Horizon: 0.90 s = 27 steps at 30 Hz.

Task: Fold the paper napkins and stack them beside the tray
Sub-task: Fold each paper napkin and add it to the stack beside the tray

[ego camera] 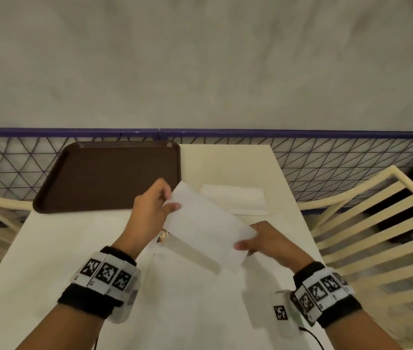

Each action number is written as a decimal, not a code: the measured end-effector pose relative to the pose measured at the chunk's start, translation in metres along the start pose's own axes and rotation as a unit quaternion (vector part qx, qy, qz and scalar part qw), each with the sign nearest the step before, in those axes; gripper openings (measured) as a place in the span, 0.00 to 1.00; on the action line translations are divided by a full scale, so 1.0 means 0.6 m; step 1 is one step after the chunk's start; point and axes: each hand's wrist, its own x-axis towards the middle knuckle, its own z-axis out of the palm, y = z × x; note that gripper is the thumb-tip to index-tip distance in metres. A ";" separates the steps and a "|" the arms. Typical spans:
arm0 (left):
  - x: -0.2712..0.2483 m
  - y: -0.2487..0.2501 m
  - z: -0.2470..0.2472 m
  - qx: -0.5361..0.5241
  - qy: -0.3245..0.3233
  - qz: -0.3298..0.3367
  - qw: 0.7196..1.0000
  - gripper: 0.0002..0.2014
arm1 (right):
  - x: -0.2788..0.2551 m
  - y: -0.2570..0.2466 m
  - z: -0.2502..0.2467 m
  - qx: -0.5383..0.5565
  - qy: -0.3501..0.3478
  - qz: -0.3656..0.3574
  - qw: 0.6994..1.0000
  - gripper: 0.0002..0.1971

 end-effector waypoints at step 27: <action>0.172 -0.132 0.252 0.335 -0.105 -0.039 0.935 0.22 | 0.258 0.104 -0.135 -0.309 0.230 0.067 0.920 0.10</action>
